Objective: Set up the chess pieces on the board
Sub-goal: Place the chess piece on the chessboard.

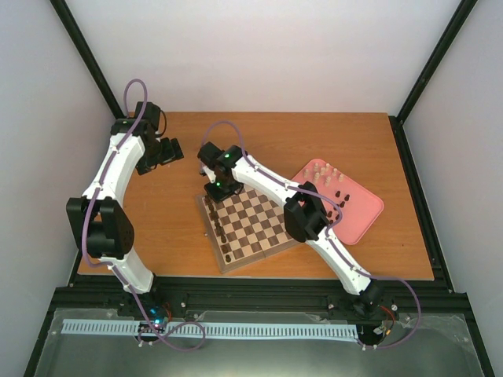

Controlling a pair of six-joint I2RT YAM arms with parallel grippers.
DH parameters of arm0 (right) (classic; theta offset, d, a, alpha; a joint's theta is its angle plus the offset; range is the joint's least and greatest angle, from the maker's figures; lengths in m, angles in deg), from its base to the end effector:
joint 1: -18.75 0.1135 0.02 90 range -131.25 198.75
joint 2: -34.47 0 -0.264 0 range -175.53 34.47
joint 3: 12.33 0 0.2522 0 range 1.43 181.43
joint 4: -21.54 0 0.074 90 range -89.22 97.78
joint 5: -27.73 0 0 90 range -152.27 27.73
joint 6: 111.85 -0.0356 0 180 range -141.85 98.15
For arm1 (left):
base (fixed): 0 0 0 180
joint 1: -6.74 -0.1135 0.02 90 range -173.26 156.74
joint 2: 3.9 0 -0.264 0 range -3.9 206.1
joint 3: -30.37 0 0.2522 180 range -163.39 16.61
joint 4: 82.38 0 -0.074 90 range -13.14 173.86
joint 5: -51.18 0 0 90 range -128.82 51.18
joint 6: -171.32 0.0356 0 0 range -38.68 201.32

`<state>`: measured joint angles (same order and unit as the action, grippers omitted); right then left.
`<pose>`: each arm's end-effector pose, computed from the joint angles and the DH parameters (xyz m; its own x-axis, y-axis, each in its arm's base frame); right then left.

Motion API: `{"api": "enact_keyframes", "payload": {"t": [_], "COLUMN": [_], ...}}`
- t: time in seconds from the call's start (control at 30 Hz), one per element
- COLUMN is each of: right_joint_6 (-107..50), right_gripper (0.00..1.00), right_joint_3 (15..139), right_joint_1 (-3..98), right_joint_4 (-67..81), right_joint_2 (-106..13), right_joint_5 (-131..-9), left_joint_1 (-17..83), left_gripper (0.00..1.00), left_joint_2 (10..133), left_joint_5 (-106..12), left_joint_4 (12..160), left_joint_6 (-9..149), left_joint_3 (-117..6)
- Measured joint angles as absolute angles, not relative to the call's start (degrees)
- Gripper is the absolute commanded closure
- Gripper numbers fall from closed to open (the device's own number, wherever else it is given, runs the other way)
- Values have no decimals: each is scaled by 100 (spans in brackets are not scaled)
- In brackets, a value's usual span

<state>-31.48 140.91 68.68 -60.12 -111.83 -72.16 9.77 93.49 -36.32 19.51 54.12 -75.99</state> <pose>0.3292 0.4009 0.1852 -0.7432 -0.6275 -0.2321 -0.6681 0.7146 0.2074 0.3417 -0.0165 0.3122 -0.8470 -0.4125 -0.3353 -0.3934 0.9106 -0.1265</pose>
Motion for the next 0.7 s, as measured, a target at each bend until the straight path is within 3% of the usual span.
{"api": "enact_keyframes", "payload": {"t": [0.7], "right_joint_6": [-3150], "right_gripper": [85], "right_joint_3": [14146], "right_joint_1": [6866], "right_joint_4": [-6012], "right_joint_2": [-11188], "right_joint_5": [-7214], "left_joint_1": [977], "left_gripper": [0], "left_joint_2": [9342], "left_joint_5": [-3627], "left_joint_4": [1951], "left_joint_6": [5412], "left_joint_3": [-7599]}}
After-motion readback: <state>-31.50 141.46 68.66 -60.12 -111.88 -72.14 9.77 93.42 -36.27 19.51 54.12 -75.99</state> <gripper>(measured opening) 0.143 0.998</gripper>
